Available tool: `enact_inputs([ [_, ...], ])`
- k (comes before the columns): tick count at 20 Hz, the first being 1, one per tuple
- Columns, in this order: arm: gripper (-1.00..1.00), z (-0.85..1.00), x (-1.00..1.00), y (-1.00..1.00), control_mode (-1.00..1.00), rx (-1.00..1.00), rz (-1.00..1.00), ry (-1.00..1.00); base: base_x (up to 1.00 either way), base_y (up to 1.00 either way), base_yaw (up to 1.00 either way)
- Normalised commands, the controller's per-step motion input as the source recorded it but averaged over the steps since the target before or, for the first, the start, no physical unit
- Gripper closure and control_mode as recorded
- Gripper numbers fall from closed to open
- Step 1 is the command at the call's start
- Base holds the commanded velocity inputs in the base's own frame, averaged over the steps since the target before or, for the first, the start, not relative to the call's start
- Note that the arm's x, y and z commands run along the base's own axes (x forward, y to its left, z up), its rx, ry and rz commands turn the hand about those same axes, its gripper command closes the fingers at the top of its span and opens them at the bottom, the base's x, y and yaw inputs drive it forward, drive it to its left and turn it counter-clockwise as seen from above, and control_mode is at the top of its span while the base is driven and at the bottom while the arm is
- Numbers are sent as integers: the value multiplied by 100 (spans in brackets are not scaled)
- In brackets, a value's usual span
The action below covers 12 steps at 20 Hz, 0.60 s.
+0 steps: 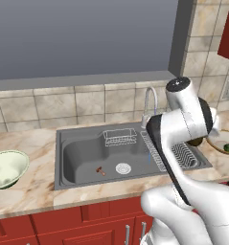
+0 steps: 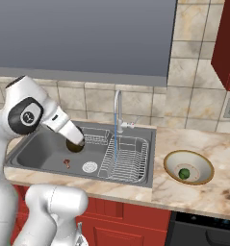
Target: Pick the avocados from the sink and place them in one bowl. Place the mushroom in the other bowl. Then turn off the sink faucet.
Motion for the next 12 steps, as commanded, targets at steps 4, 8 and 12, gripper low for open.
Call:
enact_inputs([
  [4, 100, 28, -32, -85, -100, 13, 0, -25, 0, 0, 0],
  [8, 100, 25, -14, -70, -100, 15, 0, -24, 0, 0, 0],
  [12, 100, 18, 0, -55, -100, 16, 0, -22, 0, 0, 0],
])
